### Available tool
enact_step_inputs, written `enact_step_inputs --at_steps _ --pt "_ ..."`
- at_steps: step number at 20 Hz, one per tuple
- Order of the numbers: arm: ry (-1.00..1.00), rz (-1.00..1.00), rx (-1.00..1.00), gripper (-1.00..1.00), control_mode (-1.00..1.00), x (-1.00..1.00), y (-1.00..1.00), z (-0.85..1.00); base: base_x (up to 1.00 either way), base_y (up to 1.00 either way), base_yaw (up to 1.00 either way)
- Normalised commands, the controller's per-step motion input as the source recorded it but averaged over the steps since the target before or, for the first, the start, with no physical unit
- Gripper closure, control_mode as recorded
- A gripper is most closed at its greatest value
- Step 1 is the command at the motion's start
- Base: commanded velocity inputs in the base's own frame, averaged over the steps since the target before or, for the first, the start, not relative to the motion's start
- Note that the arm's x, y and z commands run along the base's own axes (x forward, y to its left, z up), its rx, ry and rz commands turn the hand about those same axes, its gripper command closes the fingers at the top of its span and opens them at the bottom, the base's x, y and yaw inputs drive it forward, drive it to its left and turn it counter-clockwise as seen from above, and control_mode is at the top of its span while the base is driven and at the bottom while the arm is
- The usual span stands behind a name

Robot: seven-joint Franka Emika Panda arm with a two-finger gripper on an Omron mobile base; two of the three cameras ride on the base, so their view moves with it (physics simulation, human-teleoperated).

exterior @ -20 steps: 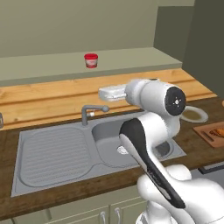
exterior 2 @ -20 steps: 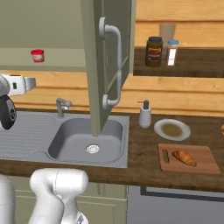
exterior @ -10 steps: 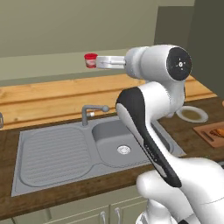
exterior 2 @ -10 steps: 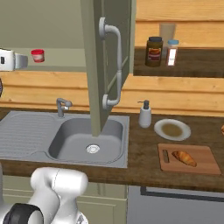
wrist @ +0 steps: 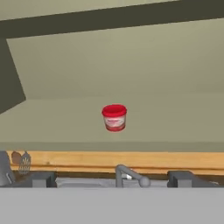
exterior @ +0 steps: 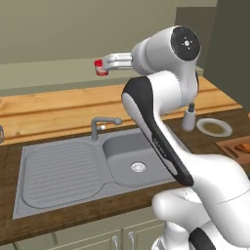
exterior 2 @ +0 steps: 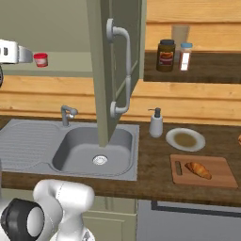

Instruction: From the different types of pastries on the counter, select a croissant and place it on the cutting board. Then retrieve a jar of jam from the cabinet and place it alongside the croissant on the cutting board.

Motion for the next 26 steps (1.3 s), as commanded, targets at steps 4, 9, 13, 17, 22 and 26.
enact_step_inputs --at_steps 4,9,13,17,22,26 --pt "0.00 0.04 -0.05 -1.00 -1.00 0.22 0.00 -0.19 0.00 0.00 0.00" --pt "0.00 0.00 -0.04 -1.00 -1.00 0.55 0.00 -0.19 0.00 0.00 0.00" --pt "0.00 0.00 0.00 -1.00 -1.00 0.59 0.00 -0.02 0.00 0.00 0.00" --pt "-0.03 0.00 0.00 -1.00 -1.00 0.60 0.00 -0.14 0.00 0.00 0.00" --pt "0.02 0.00 0.00 -1.00 -1.00 0.45 0.09 -0.04 0.00 0.00 0.00" --pt "0.03 0.00 -0.01 -1.00 -1.00 0.45 0.23 -0.09 0.00 0.00 0.00"
